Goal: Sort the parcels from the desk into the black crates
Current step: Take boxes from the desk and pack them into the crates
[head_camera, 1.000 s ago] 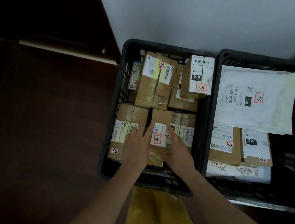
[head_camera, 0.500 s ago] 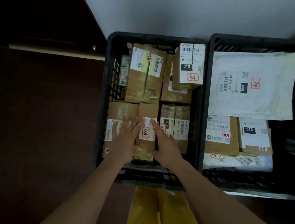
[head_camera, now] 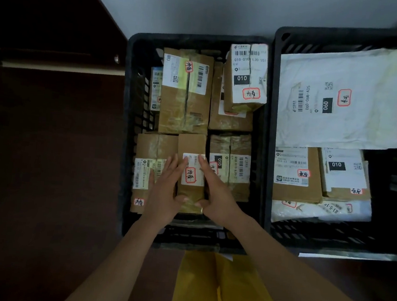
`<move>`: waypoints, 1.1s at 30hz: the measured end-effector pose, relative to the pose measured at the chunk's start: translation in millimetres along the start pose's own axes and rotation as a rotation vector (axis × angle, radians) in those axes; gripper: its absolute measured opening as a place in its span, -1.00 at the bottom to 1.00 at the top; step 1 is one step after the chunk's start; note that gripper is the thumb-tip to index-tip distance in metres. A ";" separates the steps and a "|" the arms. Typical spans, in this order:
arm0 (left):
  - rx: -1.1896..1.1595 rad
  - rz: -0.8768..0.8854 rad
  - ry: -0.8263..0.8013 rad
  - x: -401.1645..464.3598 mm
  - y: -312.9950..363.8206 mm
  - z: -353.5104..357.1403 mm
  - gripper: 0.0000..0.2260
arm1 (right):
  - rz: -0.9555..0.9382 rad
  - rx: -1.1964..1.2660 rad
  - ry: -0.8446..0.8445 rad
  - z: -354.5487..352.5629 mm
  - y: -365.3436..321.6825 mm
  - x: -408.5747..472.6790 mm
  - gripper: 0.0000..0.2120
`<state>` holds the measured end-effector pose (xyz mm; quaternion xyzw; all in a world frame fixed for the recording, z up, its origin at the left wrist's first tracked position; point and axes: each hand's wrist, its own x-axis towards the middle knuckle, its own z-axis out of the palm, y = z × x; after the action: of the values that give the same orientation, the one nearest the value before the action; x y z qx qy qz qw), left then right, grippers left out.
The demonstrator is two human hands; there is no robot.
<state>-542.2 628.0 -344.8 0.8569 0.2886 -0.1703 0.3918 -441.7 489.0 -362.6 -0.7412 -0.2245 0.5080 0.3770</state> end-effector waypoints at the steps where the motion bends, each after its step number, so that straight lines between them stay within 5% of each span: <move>1: -0.017 0.011 0.016 -2.1 1.7 1.1 -0.13 | -0.003 0.007 0.001 0.7 1.9 -0.7 0.13; 9: 0.229 -0.055 -0.054 6.5 11.4 -1.0 -0.12 | 0.014 0.085 -0.060 -9.8 7.3 5.0 0.15; 19: 0.337 -0.162 -0.069 0.1 33.2 -19.8 -0.12 | -0.023 -0.271 -0.098 -30.1 -9.4 -4.4 0.14; 26: 0.440 -0.141 0.008 -31.9 62.3 -50.8 -0.13 | -0.017 -0.621 0.081 -54.3 -45.6 -47.5 0.10; 33: 0.513 -0.051 0.016 -70.3 105.1 -86.7 -0.10 | 0.051 -0.658 0.297 -75.4 -92.5 -113.5 0.08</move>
<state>-525.1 614.0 -193.1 0.9220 0.2608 -0.2408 0.1549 -411.0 439.7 -208.4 -0.8939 -0.3004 0.3046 0.1339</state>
